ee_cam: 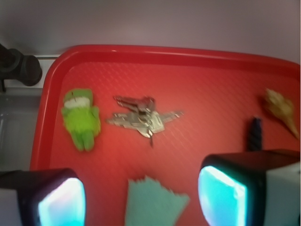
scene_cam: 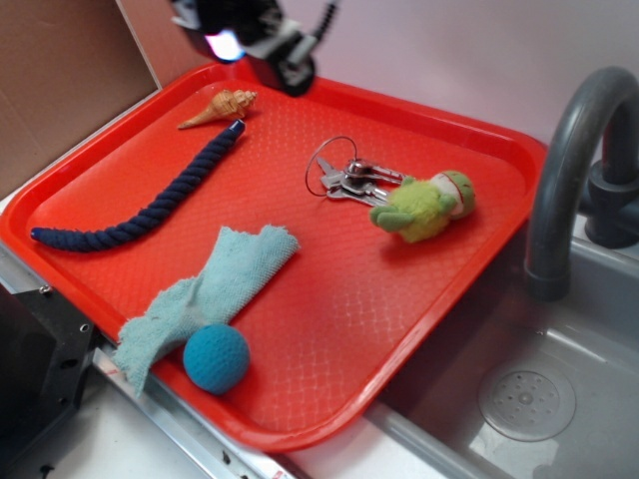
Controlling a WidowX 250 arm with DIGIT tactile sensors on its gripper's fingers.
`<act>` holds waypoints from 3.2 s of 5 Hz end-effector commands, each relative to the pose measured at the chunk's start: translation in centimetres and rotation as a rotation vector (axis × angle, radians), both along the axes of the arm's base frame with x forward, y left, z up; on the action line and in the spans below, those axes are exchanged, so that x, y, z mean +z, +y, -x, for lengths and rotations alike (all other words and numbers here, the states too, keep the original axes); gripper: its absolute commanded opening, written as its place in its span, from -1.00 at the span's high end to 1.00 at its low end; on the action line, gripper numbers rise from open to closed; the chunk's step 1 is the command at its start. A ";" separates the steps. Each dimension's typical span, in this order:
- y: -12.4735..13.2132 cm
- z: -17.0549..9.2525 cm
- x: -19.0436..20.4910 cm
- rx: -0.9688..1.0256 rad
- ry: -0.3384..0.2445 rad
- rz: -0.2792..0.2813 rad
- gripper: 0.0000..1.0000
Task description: Grab the green animal.
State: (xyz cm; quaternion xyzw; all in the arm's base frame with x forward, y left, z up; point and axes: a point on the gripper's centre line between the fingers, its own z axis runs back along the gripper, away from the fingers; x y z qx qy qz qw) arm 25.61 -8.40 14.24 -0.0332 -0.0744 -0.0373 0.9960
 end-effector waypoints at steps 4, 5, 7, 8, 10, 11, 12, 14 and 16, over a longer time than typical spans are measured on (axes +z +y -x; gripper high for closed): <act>-6.7 -5.7 -8.8 -0.273 0.105 -0.024 -1.00; -7.3 -5.1 -9.4 -0.333 0.119 0.024 -1.00; -7.7 -5.1 -10.8 -0.334 0.154 0.030 -1.00; -8.2 -5.0 -11.8 -0.364 0.178 0.019 1.00; -8.6 -4.5 -11.5 -0.382 0.176 0.017 1.00; -6.1 -3.9 -7.2 -0.213 0.129 -0.063 1.00; -2.7 -2.2 -2.4 -0.077 0.041 -0.060 1.00; 3.4 3.9 5.8 0.213 -0.073 0.041 1.00; 2.6 4.4 4.6 0.192 -0.014 0.012 1.00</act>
